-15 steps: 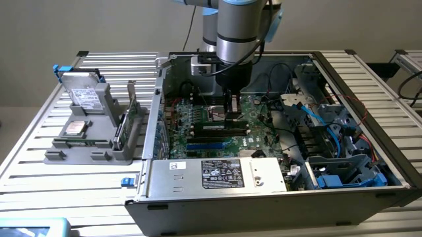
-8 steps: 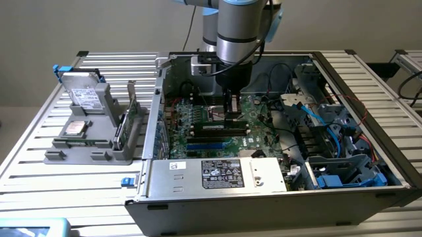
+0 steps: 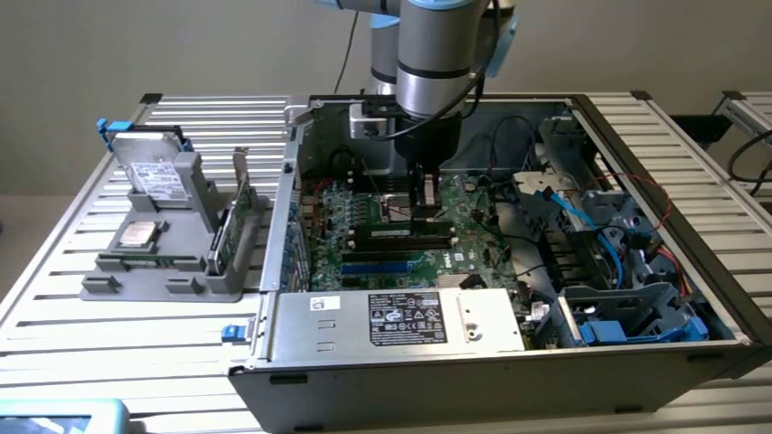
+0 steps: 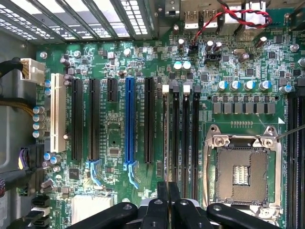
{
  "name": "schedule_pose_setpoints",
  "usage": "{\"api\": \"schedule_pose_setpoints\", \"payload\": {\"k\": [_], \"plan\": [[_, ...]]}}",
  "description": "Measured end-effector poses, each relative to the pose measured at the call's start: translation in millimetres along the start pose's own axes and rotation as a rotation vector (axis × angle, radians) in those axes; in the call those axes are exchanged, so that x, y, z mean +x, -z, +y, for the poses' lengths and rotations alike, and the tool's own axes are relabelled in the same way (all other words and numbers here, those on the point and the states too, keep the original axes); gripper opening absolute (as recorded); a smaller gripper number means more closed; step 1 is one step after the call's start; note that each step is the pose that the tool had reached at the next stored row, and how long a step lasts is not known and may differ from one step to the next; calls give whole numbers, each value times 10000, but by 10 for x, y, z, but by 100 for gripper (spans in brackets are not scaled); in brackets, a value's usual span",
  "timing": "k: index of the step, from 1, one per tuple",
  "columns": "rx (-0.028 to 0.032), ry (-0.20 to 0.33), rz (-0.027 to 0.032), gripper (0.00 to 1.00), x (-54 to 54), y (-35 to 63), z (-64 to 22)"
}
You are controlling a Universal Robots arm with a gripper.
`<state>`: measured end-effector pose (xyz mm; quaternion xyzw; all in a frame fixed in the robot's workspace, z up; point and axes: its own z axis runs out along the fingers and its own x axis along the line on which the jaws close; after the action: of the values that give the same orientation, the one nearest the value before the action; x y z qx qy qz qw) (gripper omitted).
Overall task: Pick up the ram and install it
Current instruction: 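Insert the ram into the slot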
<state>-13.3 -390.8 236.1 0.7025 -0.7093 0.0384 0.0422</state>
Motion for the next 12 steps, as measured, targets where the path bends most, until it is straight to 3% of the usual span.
{"api": "schedule_pose_setpoints", "payload": {"k": [12], "plan": [[-1,1,3,13,0,-24,-2]]}}
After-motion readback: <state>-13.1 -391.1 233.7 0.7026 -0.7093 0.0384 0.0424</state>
